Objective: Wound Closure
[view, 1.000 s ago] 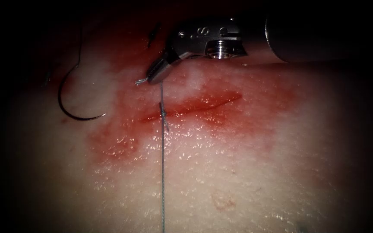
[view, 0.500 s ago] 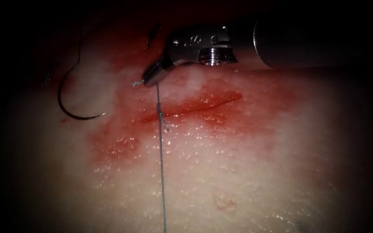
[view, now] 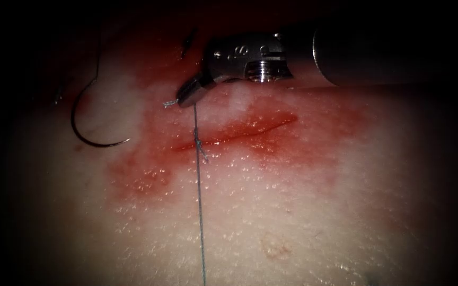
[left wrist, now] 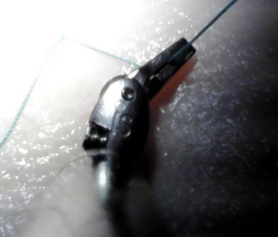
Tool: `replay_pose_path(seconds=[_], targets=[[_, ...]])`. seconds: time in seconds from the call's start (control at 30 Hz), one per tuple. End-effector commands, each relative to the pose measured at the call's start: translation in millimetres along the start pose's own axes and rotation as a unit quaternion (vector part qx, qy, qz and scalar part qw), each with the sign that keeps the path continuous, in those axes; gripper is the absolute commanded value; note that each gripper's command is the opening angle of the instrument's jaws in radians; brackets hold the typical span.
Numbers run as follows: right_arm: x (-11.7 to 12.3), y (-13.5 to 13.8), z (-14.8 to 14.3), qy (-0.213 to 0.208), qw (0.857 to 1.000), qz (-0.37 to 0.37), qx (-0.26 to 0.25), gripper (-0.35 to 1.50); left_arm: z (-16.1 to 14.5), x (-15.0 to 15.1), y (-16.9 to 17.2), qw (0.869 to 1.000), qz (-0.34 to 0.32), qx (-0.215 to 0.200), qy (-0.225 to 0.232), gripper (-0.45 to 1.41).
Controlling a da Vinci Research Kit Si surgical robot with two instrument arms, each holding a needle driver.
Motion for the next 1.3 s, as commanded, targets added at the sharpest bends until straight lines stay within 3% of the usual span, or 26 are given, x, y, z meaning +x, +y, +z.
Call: replay_pose_path(seconds=[0.03,0.23,0.27,0.3,0.37,0.43,0.5,0.57,0.7,0.87,1.17,1.3], targets=[[0.1,-0.2,1.2,0.006,1.0,-0.002,0.011,-0.35,0.4,0.0,-0.2,1.0,-0.007,0.005,0.001,-0.45],[0.9,-3.3,2.6,0.018,0.999,-0.006,0.037,-0.35,-1.4,4.5,-3.5,0.999,0.018,0.043,-0.008,-0.45],[1.1,-3.7,2.7,0.018,0.999,-0.008,0.032,-0.25,-1.8,5.2,-4.2,0.998,0.023,0.053,-0.01,-0.45],[1.3,-3.9,2.9,0.018,0.999,-0.006,0.03,0.04,-2.3,6.0,-5.1,0.998,0.025,0.063,-0.015,-0.45],[1.9,-4.2,2.7,0.022,0.999,-0.003,0.027,0.36,-2.9,7.2,-6.4,0.996,0.03,0.075,-0.021,-0.45],[2.6,-4.0,2.1,0.032,0.999,0.005,0.007,0.83,-3.7,8.4,-7.9,0.995,0.04,0.091,-0.032,-0.45],[3.1,-3.5,1.2,0.048,0.999,0.015,-0.008,1.08,-4.4,9.6,-9.3,0.993,0.05,0.101,-0.044,-0.45],[3.8,-2.8,-0.1,0.065,0.997,0.028,-0.032,1.21,-5.1,10.5,-10.3,0.991,0.059,0.107,-0.054,-0.45],[5.0,-1.7,-4.1,0.103,0.991,0.037,-0.082,1.28,-7.3,12.9,-13.0,0.984,0.093,0.123,-0.093,-0.45],[5.4,-2.3,-6.6,0.12,0.983,0.041,-0.135,1.4,-9.3,14.4,-14.7,0.977,0.118,0.133,-0.12,-0.45],[4.6,-8.1,-4.5,0.154,0.978,0.042,-0.137,1.33,-13.1,17.1,-19.7,0.963,0.181,0.134,-0.148,-0.45],[5.0,-9.4,-3.7,0.174,0.974,0.037,-0.14,1.18,-14.0,17.5,-21.8,0.96,0.207,0.123,-0.142,-0.45]])
